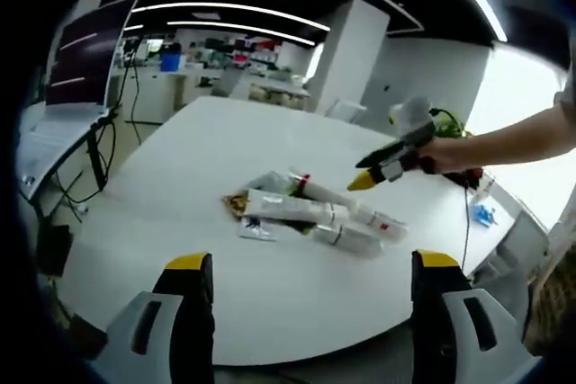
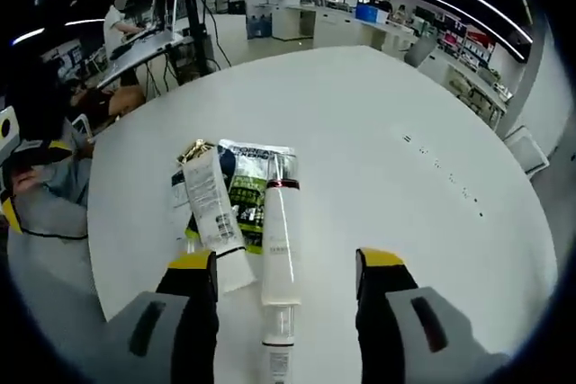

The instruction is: Arrange the skincare products in the storage area until every visible bottle or jar stands upright without overlapping.

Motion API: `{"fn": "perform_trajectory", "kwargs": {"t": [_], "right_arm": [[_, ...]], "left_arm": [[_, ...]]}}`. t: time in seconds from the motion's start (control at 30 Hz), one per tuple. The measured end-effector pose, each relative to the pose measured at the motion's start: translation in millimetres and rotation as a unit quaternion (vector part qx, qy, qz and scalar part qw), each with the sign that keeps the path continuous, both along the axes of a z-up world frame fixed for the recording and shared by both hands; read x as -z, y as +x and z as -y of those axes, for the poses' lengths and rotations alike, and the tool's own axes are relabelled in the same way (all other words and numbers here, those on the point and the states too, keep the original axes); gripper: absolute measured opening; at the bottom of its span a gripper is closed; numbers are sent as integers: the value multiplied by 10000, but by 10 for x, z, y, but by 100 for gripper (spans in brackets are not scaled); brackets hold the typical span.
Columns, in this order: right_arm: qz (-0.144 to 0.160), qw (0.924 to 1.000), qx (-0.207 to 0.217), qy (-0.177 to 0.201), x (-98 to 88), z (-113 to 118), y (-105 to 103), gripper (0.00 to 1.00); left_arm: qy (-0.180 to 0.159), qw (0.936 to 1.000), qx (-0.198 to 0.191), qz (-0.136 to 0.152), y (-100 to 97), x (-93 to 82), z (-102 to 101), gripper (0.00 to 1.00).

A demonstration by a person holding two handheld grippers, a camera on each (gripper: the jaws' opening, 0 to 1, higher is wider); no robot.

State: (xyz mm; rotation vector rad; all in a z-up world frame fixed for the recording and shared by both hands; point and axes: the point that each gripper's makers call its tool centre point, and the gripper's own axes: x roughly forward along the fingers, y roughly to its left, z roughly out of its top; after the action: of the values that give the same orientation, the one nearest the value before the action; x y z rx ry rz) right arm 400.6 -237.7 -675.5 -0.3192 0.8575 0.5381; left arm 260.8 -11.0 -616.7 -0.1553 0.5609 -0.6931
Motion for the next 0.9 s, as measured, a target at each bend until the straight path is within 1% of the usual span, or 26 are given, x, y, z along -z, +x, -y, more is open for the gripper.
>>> {"fn": "perform_trajectory", "kwargs": {"t": [0.07,0.13,0.17,0.3,0.43,0.67,0.73,0.83,0.9], "right_arm": [[-29,9999,121,19,56,-21,43,59],[-134,9998,140,-9,151,-55,62,58],[-199,9998,89,-36,201,-90,58,58],[-266,9995,-63,-161,299,-173,81,55],[-277,9994,-42,-214,378,-222,155,51],[-218,9993,28,-315,461,-275,304,44],[-212,9992,18,-341,496,-289,374,42],[-235,9987,-53,-453,543,-321,424,39],[-256,9978,-85,-602,580,-300,428,34]], "left_arm": [[12,10000,7,-23,0,11,-5,88],[-1,10000,10,-40,3,16,-6,88],[0,10000,13,-49,3,20,-8,88],[-6,10000,6,-77,5,24,-18,88],[-7,10000,-20,-84,6,22,-30,87],[-18,10000,-18,-81,1,17,-28,86],[-30,10000,-45,-77,8,14,-34,86],[-53,9999,-84,-87,18,10,-43,86],[-66,9999,-102,-93,22,9,-48,86]]}}
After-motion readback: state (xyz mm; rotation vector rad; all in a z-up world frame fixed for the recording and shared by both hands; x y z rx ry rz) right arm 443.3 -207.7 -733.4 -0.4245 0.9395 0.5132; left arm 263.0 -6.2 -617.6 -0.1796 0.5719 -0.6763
